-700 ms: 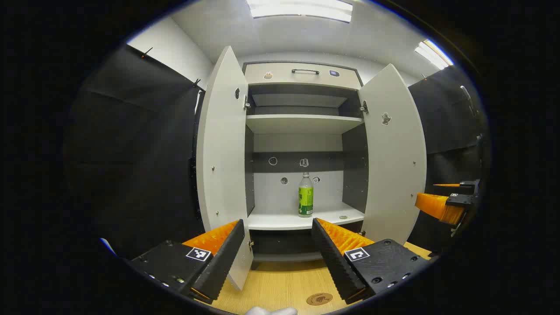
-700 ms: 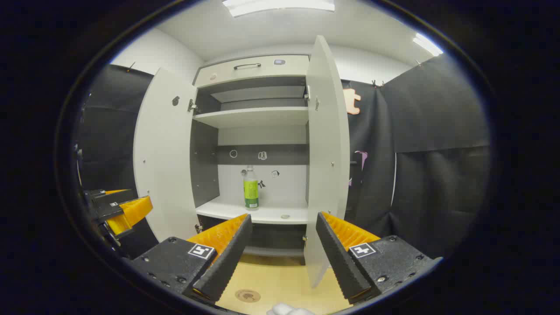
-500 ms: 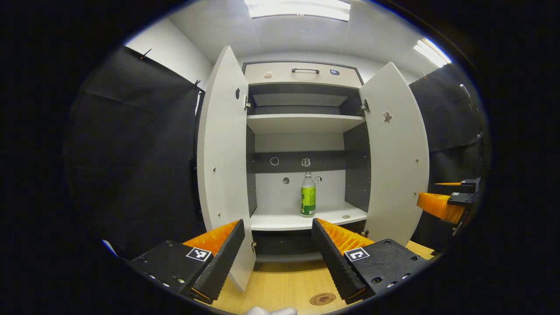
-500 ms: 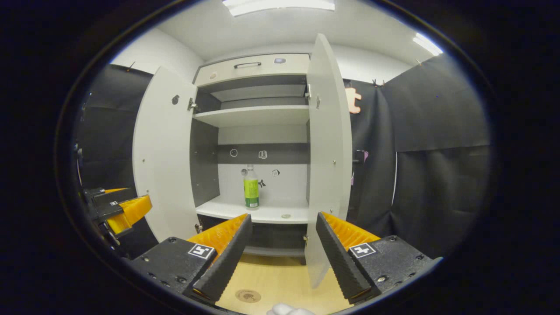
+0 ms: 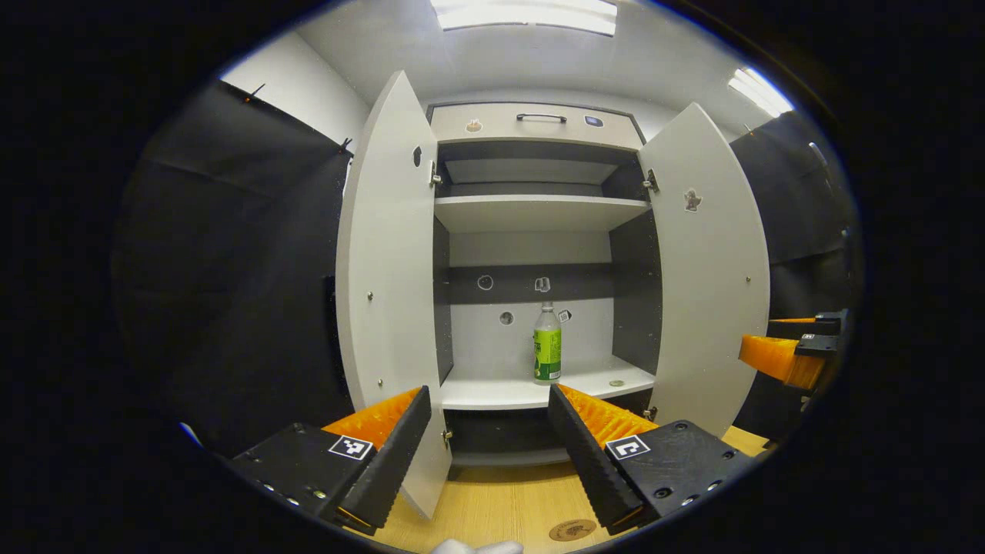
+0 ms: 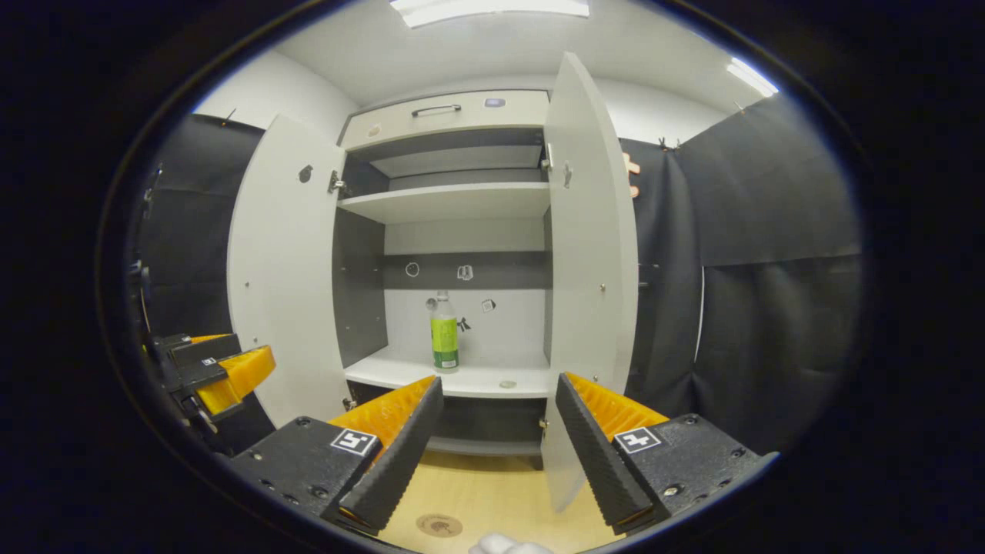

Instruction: Grasp the bottle in the cabinet with the left hand and place it on the coaster, then close the right door with the right hand and the left door with the left hand.

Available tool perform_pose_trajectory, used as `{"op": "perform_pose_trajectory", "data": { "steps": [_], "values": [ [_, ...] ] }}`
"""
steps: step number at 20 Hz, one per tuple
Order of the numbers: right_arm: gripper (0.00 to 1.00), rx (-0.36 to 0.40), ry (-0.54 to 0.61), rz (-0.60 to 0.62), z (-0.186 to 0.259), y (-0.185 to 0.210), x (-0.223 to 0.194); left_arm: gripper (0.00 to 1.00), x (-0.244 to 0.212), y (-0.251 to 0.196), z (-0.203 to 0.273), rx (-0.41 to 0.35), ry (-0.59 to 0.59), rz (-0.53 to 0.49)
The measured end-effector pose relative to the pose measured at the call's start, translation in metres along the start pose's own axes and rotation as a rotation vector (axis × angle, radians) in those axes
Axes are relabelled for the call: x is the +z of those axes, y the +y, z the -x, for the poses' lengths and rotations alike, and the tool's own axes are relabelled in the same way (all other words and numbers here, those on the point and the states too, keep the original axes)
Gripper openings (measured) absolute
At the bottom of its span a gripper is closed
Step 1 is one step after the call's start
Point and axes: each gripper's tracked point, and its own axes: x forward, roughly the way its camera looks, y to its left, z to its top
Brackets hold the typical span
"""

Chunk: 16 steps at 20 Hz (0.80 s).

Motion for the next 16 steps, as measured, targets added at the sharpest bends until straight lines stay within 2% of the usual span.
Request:
{"op": "perform_pose_trajectory", "data": {
  "steps": [2,6,13,16],
  "values": [
    [0.97,0.003,0.004,0.005,-0.003,0.0,0.0,0.94,-0.001,-0.004,-0.016,-0.013,-0.003,-0.004],
    [0.95,0.008,0.012,0.019,-0.008,0.007,0.005,0.94,0.002,-0.017,-0.069,-0.045,-0.041,-0.007],
    [0.97,0.0,0.006,0.051,-0.002,0.01,0.027,0.94,-0.012,-0.062,-0.196,-0.101,-0.051,0.037],
    [0.97,-0.018,0.025,0.064,-0.001,0.008,0.028,0.94,-0.028,-0.085,-0.254,-0.115,-0.019,0.041]
  ]
}}
